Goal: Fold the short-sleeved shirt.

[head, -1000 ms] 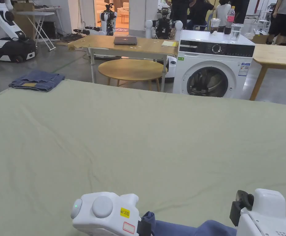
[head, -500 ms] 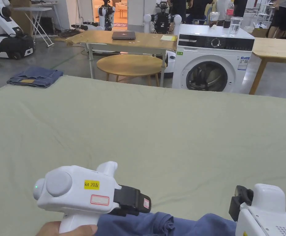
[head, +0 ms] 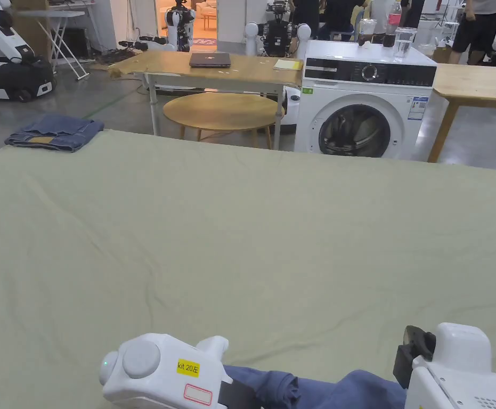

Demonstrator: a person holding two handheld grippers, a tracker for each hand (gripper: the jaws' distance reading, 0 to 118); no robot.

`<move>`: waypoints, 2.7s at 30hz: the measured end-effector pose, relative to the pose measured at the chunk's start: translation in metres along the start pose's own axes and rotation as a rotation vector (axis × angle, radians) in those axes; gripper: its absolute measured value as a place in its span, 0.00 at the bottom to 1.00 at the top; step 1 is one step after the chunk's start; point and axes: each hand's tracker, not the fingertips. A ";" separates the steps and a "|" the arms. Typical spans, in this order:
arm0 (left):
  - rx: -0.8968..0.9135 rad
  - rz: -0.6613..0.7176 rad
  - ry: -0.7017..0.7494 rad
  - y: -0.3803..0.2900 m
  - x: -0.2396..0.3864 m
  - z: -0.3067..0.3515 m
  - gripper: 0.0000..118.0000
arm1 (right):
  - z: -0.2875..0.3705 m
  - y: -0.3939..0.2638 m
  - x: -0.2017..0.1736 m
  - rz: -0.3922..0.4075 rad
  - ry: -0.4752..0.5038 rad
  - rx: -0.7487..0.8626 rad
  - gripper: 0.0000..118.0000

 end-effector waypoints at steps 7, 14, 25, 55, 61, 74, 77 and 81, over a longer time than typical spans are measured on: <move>-0.006 -0.017 0.041 -0.002 -0.003 -0.035 0.02 | -0.002 -0.005 0.002 -0.008 0.001 -0.013 0.00; 0.010 -0.017 0.027 -0.003 -0.005 -0.034 0.01 | -0.002 -0.008 0.002 -0.017 0.003 -0.013 0.00; 0.239 -0.029 -0.019 0.009 -0.016 0.104 0.50 | 0.006 0.009 -0.007 0.019 0.027 0.052 0.00; 0.246 0.168 -0.132 -0.018 -0.115 0.098 0.05 | 0.008 0.009 -0.009 0.034 0.028 0.064 0.00; 0.325 0.120 -0.046 -0.013 -0.076 0.164 0.05 | 0.007 0.012 -0.005 0.029 0.024 0.061 0.00; 0.363 0.026 0.325 0.002 0.012 0.217 0.05 | 0.003 0.012 -0.025 0.040 0.081 0.058 0.00; 0.340 -0.006 0.346 0.010 0.031 0.203 0.05 | 0.003 0.011 -0.025 0.040 0.085 0.052 0.00; 0.294 -0.053 0.315 0.019 0.060 0.183 0.05 | 0.004 0.010 -0.022 0.044 0.079 0.045 0.00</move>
